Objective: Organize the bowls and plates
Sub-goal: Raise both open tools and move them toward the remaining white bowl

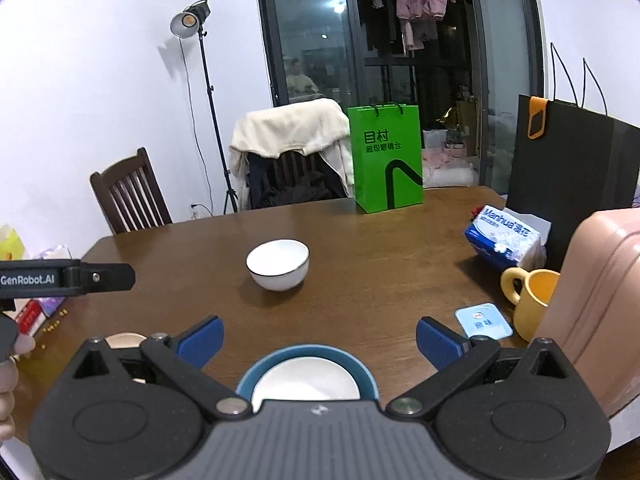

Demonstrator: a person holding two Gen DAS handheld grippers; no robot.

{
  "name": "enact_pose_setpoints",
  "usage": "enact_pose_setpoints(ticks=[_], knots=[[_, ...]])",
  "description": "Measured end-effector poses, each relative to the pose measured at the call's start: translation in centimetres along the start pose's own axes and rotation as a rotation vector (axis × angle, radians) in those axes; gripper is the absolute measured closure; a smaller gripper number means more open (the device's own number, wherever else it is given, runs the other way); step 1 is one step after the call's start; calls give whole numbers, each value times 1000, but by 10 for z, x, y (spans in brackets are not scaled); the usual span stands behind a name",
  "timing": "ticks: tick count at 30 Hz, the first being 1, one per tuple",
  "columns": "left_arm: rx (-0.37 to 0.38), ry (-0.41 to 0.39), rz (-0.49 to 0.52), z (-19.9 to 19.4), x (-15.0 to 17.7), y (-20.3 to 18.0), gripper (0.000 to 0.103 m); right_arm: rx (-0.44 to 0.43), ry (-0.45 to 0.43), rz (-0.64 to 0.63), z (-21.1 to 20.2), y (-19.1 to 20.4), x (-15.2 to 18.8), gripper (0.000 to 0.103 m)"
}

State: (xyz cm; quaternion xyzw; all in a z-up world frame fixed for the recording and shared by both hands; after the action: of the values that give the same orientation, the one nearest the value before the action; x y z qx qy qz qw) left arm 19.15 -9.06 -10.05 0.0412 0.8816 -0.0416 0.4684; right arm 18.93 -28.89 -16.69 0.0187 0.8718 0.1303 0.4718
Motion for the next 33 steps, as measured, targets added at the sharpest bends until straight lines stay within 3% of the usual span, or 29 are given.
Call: enact_pose_setpoints(ticks=[15, 33], knots=[[13, 41, 1, 41, -39, 30, 0, -30, 46, 6, 43, 29, -31, 0], [66, 110, -34, 125, -70, 61, 0, -33, 152, 17, 131, 60, -70, 0]])
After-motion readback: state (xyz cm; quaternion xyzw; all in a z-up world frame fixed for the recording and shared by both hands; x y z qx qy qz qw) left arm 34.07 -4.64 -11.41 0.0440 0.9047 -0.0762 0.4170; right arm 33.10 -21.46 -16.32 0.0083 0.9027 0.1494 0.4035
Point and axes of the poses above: each gripper's, at about its wrist camera, not at the fingertips, and z roughly the way its jaws point, y to its left, x to its underside, the point moved 8 cm from there along z, roughly the way its jaws point, and after that the axes turned 8 degrees about z, right-handed, at the moved point
